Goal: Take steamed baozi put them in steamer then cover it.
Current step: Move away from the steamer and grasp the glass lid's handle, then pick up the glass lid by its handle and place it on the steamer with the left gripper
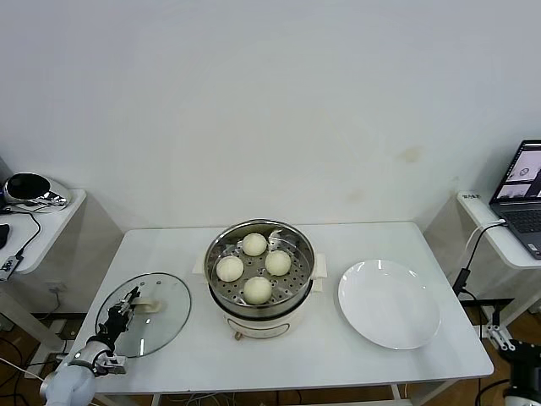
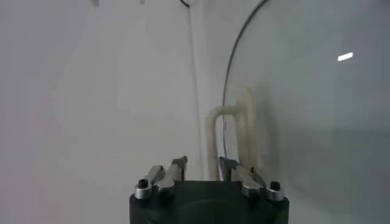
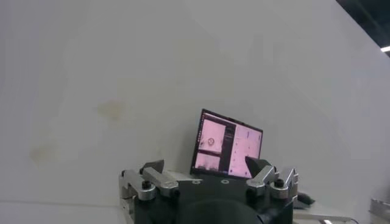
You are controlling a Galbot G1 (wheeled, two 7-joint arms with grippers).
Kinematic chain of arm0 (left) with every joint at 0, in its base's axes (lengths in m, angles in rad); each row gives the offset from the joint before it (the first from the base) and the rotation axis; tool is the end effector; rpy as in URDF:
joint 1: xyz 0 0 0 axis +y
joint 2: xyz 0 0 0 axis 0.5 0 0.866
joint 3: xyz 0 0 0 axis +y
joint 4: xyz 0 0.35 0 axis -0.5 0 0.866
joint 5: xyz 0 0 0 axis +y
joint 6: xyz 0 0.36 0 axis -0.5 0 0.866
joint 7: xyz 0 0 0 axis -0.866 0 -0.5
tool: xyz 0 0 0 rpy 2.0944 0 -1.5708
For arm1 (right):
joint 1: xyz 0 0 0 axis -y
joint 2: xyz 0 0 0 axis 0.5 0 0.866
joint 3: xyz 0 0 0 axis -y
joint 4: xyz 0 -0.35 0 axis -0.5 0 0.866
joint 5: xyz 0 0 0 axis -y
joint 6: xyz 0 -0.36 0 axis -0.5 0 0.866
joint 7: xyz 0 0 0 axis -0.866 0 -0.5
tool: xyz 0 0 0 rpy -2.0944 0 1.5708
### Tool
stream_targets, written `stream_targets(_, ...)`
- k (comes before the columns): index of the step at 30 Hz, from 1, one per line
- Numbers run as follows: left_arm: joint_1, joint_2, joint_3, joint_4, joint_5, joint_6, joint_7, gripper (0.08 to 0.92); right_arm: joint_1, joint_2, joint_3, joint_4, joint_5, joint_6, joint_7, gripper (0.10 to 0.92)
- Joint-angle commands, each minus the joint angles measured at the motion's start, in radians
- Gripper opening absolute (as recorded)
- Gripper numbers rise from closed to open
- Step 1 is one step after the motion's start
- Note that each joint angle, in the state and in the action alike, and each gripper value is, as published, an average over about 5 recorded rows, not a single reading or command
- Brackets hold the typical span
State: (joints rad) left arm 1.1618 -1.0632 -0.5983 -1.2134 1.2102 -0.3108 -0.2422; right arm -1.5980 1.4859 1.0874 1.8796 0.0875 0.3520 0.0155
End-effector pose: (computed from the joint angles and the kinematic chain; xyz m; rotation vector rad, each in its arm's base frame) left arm 0.2879 0.2533 -0.4395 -0.3118 -2.0967 -2.2433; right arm 0.1297 -0.2030 -0.3427 0.6721 2.8757 -0.4516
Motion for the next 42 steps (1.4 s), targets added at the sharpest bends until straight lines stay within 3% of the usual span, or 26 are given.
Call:
stream_targets(1,0.0,0.0,-0.009,0.002,-0.017,-0.04,-0.036,0.221,-0.004,0.001,-0.008,-0.003,-0.02,0.012,-0.009,0.823)
stream_targets(5,0.044,0.008,-0.03,-0.098,-0.067,-0.029,-0.048,0.146,-0.006,0.002,-0.021,-0.003,-0.028,0.018,-0.015,0.823)
stream_targets(13,0.228,0.057,-0.116,-0.419,-0.215,0.157,-0.028,0.142,0.003,0.0,-0.059,0.007,-0.048,0.018,-0.02,0.823)
stream_targets(18,0.309,0.107,-0.169,-0.61,-0.324,0.323,0.048,0.142,-0.005,0.001,-0.085,0.023,-0.057,0.017,-0.022,0.823)
stream_targets(23,0.305,0.172,-0.16,-0.742,-0.375,0.45,0.152,0.142,-0.022,-0.003,-0.111,0.033,-0.076,0.018,-0.027,0.823)
stream_targets(28,0.243,0.253,-0.037,-0.849,-0.419,0.557,0.224,0.142,-0.029,0.003,-0.138,0.036,-0.11,0.014,-0.037,0.823)
stream_targets(33,0.073,0.289,0.222,-0.885,-0.429,0.655,0.24,0.142,-0.029,0.017,-0.165,0.041,-0.138,0.004,-0.046,0.823)
stream_targets(37,-0.077,0.24,0.432,-0.862,-0.37,0.724,0.271,0.142,-0.027,0.033,-0.186,0.047,-0.155,0.0,-0.047,0.823)
stream_targets(42,-0.22,0.131,0.577,-0.814,-0.242,0.822,0.366,0.142,-0.019,0.045,-0.2,0.051,-0.163,-0.006,-0.046,0.823)
